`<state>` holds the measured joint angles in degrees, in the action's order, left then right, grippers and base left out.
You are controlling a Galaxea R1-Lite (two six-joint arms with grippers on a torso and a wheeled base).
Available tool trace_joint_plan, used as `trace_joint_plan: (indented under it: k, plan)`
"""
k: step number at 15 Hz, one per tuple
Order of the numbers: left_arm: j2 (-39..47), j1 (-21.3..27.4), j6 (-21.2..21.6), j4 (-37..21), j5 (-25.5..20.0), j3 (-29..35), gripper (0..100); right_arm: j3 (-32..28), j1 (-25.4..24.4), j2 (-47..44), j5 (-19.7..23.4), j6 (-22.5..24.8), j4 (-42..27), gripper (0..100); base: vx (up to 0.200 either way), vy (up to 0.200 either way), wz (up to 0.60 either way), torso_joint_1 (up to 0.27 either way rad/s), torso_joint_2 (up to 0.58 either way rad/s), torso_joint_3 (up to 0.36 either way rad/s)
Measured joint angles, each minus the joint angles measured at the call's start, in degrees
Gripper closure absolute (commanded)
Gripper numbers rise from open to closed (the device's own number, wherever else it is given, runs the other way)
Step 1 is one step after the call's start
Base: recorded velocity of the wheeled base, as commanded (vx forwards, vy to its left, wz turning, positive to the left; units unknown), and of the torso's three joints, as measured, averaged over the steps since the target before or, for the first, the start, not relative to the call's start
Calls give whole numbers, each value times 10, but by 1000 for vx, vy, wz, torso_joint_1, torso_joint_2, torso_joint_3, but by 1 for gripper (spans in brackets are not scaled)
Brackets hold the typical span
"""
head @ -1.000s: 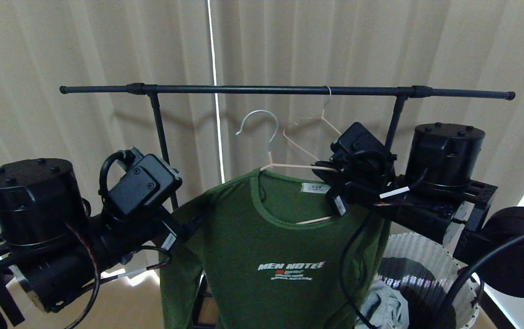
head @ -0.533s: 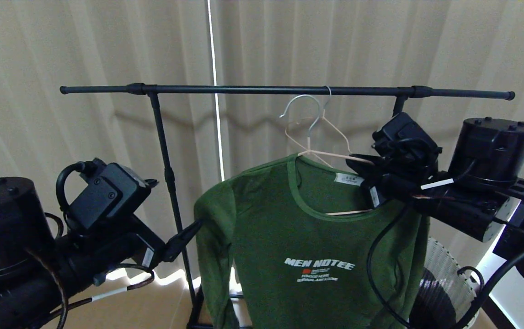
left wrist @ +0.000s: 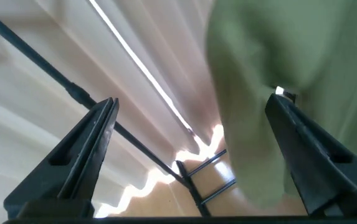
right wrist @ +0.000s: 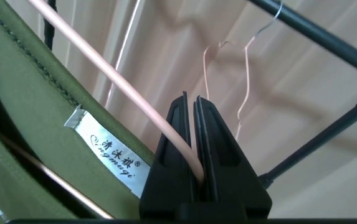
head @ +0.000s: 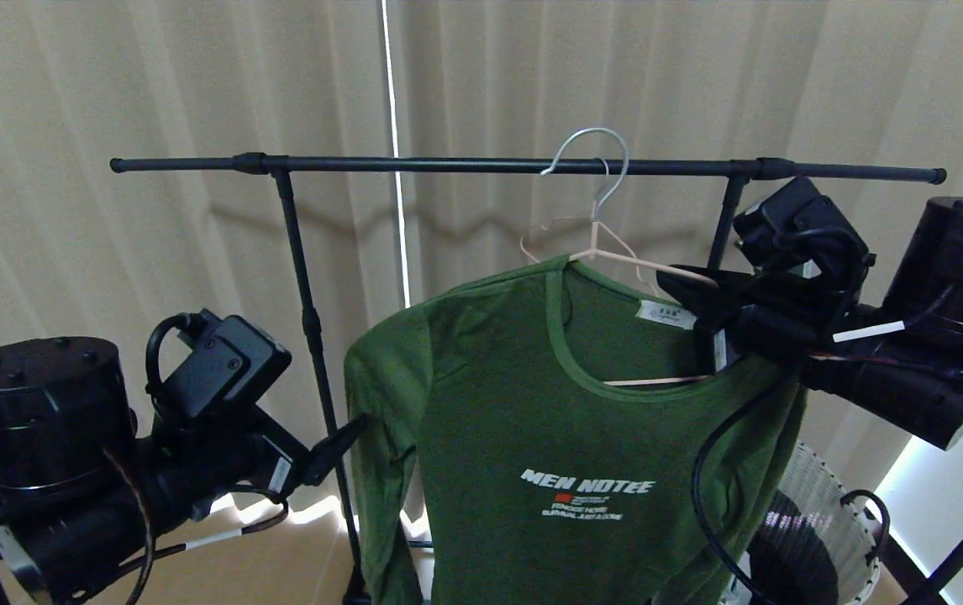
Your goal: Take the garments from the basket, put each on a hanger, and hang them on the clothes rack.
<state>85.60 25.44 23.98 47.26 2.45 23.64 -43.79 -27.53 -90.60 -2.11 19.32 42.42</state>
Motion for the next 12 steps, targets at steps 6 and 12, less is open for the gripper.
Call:
trace_joint_plan:
  k: [6, 12]
  plan:
    - [12, -1, 0, 0, -16, 6, 100, 1, -12, 13, 0, 0, 0, 100, 0, 0, 0, 0, 0, 0]
    - [9, -84, 6, 0, -16, -5, 100, 1, 14, 15, -7, 0, -1, 100, 0, 0, 0, 0, 0, 0]
